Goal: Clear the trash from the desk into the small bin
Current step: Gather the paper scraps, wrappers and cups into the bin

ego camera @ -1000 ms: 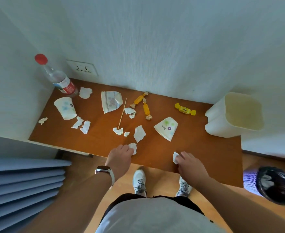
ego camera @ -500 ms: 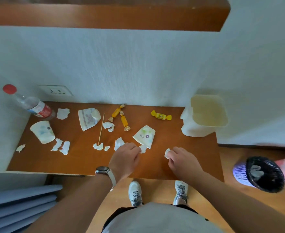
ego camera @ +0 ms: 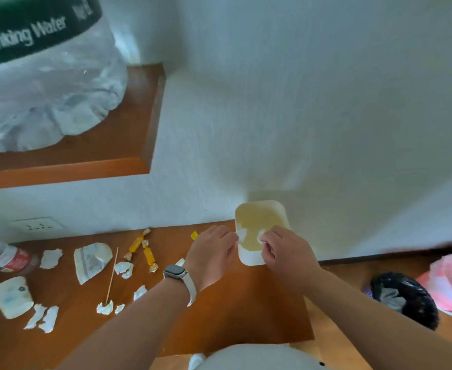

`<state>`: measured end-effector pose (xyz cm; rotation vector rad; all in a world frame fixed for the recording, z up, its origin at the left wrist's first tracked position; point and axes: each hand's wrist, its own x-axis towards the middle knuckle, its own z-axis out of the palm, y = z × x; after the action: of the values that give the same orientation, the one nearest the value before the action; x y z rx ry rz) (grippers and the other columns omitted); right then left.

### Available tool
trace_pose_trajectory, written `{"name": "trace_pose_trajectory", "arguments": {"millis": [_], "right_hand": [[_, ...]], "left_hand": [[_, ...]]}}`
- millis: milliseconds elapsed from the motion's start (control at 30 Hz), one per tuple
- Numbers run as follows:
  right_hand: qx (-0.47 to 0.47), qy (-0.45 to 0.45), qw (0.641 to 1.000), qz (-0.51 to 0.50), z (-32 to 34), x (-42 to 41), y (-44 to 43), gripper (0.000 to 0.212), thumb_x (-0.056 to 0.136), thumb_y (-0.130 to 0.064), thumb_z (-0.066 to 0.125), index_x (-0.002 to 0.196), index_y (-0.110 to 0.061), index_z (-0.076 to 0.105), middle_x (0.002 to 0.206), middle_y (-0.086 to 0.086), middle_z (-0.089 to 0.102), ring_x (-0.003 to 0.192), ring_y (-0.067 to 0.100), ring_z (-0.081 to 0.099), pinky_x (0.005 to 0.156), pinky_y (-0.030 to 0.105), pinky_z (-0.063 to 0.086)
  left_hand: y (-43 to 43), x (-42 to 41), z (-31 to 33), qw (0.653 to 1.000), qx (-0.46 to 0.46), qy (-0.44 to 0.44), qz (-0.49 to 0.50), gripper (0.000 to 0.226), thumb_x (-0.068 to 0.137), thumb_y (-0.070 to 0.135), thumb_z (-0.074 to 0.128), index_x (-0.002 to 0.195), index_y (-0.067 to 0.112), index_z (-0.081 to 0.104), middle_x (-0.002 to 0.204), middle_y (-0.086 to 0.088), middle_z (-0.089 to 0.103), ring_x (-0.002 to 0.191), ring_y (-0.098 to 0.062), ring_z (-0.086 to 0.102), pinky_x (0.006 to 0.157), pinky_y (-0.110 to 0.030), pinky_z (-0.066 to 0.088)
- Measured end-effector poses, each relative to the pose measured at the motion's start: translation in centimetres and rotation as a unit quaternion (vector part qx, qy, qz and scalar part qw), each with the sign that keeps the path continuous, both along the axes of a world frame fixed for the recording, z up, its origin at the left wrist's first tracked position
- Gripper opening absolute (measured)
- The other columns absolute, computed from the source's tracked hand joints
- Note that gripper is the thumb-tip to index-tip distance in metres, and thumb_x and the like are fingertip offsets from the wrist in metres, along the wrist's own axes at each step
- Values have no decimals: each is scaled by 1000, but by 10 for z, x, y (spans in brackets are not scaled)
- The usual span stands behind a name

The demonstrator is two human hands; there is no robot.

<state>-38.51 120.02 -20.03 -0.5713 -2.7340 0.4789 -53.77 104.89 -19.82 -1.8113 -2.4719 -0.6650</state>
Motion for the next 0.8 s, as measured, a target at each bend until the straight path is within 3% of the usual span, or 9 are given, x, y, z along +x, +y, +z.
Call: {"name": "trace_pose_trajectory", "arguments": {"millis": [267, 400, 533, 633, 800], "right_hand": [[-16, -10, 999, 42, -13, 11, 53, 14, 78, -11, 62, 89, -16, 69, 81, -2, 64, 69, 15, 58, 56, 31, 54], [-21, -39, 997, 71, -14, 14, 65, 12, 81, -18, 60, 90, -15, 67, 85, -2, 59, 75, 14, 53, 63, 28, 52], [-20, -43, 994, 101, -11, 9, 74, 12, 84, -22, 52, 84, -15, 61, 83, 0, 56, 74, 18, 51, 64, 34, 50], [-24, -50, 989, 137, -8, 1, 68, 19, 86, -29, 43, 82, -16, 56, 84, -2, 53, 72, 15, 48, 63, 33, 49], [-21, -52, 977, 204, -2, -19, 40, 22, 86, -32, 46, 92, -16, 60, 92, -1, 58, 81, 18, 53, 70, 35, 49]], "left_hand": [[56, 18, -3, 999, -48, 14, -1, 16, 89, 19, 52, 90, 15, 68, 82, 0, 63, 72, -22, 55, 62, -38, 49], [58, 27, -4, 997, -66, 19, 19, 17, 87, 22, 56, 97, 18, 71, 93, 3, 69, 83, -20, 62, 75, -35, 52], [52, 28, -1, 997, -61, 4, 39, 19, 86, 21, 60, 102, 18, 71, 104, 3, 71, 95, -19, 65, 89, -37, 50], [40, 26, 2, 996, -74, 18, 53, 20, 86, 22, 63, 104, 19, 71, 107, 3, 71, 99, -19, 64, 91, -36, 49], [7, 20, 4, 993, -87, 24, 82, 22, 89, 25, 59, 110, 20, 65, 113, 2, 67, 105, -21, 62, 93, -38, 49]]}}
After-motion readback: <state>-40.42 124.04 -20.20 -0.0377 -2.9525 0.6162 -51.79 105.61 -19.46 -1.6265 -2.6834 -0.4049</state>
